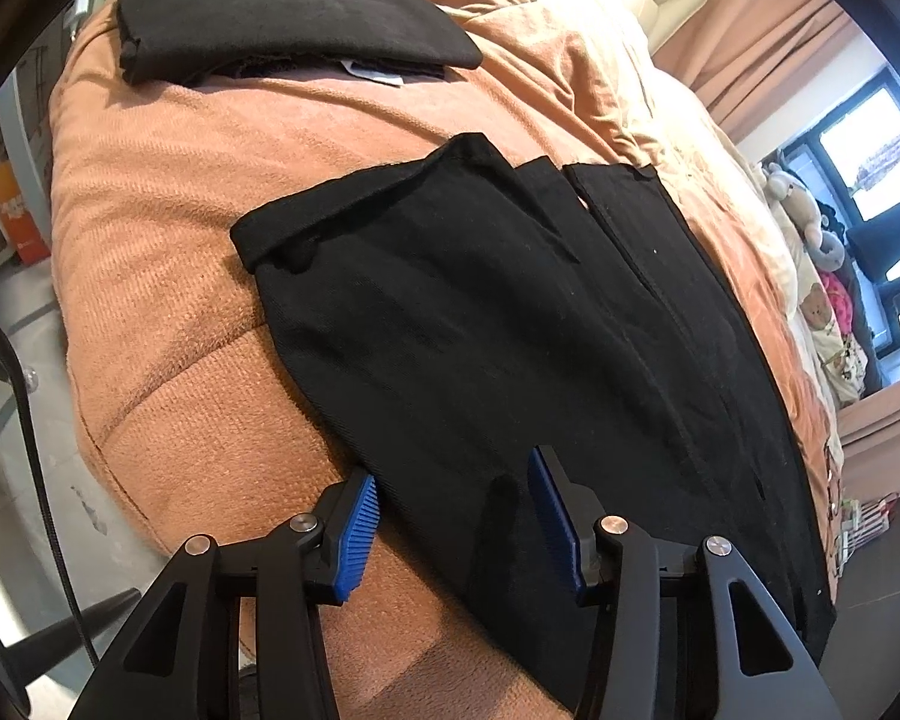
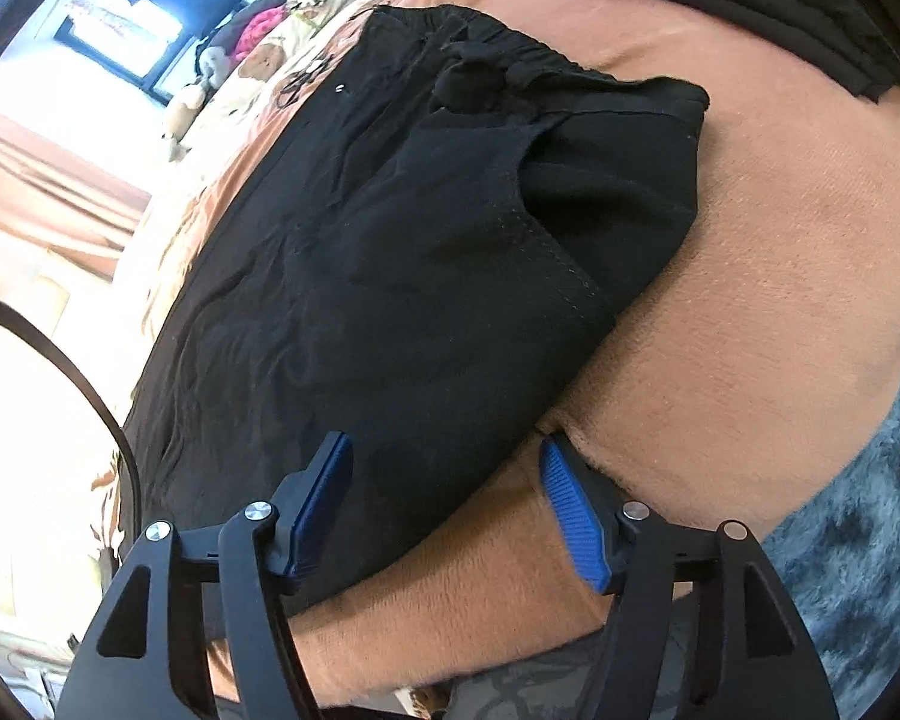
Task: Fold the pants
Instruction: 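Close the left tool on the leg hem while the right tool grips the waistband, then lift the hem with the left tool and fold it toward the waistband, then open both tools and release the folded trousers onto the bed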
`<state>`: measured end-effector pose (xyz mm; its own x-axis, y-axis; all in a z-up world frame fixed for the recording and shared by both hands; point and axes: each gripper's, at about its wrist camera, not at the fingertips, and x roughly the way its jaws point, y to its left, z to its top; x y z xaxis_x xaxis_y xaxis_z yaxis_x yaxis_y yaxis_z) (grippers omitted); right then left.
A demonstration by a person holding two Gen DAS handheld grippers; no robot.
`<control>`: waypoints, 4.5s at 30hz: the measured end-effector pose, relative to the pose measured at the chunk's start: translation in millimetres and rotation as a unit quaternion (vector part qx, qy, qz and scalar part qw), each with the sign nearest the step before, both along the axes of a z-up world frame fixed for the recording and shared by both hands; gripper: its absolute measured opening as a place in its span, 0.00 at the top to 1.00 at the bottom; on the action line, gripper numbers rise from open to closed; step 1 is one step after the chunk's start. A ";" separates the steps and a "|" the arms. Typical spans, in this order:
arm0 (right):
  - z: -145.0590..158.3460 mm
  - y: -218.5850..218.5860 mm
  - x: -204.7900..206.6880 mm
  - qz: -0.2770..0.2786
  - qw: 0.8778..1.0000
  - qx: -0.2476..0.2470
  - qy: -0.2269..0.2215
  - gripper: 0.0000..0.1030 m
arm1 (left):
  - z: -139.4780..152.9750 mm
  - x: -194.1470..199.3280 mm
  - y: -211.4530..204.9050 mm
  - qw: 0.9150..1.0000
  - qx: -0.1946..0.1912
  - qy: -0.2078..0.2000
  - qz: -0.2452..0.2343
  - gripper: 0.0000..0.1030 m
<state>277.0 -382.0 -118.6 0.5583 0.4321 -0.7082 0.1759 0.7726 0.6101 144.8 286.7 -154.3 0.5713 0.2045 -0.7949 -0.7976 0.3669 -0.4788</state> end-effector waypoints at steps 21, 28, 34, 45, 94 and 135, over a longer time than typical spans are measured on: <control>2.5 5.7 26.8 -0.040 0.997 0.043 -0.048 0.89 | -8.9 -14.1 30.5 0.998 -0.019 -0.036 0.038 0.91; 23.5 25.4 24.7 -0.045 0.995 0.012 -0.084 0.95 | 16.2 -17.7 36.6 0.997 0.001 -0.065 0.038 0.98; 39.3 39.7 26.2 -0.047 0.992 -0.003 -0.115 0.96 | 59.8 1.5 38.0 0.996 0.036 -0.080 0.015 0.99; 59.2 53.9 50.3 -0.045 0.991 -0.013 -0.124 0.96 | 133.0 53.8 43.5 0.991 0.090 -0.099 -0.027 0.99; 44.6 183.2 390.6 0.013 0.985 -0.142 -0.099 0.96 | 73.9 401.7 126.3 0.984 0.132 0.074 -0.096 0.99; 77.2 132.8 281.2 0.074 0.972 -0.168 -0.147 0.18 | 101.8 312.1 110.3 0.971 0.142 0.054 -0.186 0.17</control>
<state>558.2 -249.2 -41.3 0.7072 0.2953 -0.6424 -0.0963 0.9404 0.3263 456.8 397.0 -52.5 0.5635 0.2199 -0.7963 -0.6250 0.7437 -0.2370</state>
